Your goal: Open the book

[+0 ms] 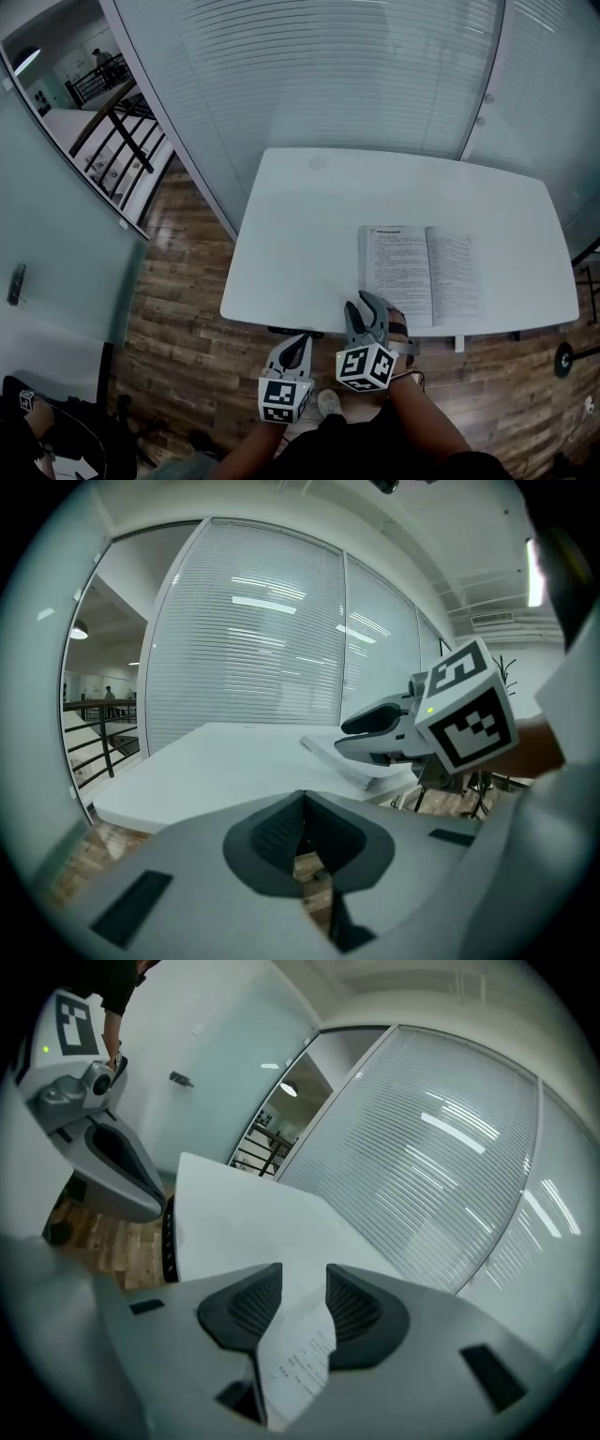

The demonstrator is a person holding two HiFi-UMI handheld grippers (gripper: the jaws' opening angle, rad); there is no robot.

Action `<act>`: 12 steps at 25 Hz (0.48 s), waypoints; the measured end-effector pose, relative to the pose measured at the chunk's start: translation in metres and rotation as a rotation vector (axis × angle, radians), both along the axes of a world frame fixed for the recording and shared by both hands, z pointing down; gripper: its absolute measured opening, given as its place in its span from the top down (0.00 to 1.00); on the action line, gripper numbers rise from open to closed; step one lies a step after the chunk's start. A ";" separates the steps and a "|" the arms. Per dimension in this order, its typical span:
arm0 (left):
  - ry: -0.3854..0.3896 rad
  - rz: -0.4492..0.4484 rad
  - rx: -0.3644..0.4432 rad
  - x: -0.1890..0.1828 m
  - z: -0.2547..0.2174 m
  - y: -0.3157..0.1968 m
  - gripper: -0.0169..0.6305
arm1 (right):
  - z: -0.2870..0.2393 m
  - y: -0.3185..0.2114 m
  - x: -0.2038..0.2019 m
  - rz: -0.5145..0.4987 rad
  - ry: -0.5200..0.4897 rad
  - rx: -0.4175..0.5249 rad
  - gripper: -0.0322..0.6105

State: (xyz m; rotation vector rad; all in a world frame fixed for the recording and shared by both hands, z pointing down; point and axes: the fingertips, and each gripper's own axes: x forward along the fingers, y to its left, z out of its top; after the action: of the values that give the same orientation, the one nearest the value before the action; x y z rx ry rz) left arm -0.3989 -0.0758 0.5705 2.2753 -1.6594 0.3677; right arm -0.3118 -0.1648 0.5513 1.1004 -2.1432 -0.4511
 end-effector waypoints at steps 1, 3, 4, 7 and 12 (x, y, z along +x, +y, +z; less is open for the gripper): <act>0.004 0.004 0.001 0.001 -0.002 0.000 0.95 | -0.006 0.002 0.002 0.006 -0.028 0.001 0.71; 0.011 0.019 0.011 0.005 -0.006 -0.001 0.95 | -0.022 0.006 0.008 0.028 -0.096 0.006 0.71; 0.013 0.029 0.019 0.008 -0.008 -0.001 0.95 | -0.030 0.007 0.014 0.044 -0.132 0.008 0.72; 0.026 0.070 0.062 0.022 -0.021 -0.002 0.95 | -0.051 0.011 0.038 0.096 -0.220 0.011 0.72; 0.046 0.137 0.135 0.062 -0.048 -0.012 0.95 | -0.083 0.015 0.091 0.141 -0.355 0.048 0.93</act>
State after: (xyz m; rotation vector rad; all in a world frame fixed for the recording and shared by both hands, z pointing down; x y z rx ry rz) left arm -0.3371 -0.0876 0.5228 2.4844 -1.5531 0.2380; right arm -0.2212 -0.1499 0.4680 1.4361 -2.3440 -0.2565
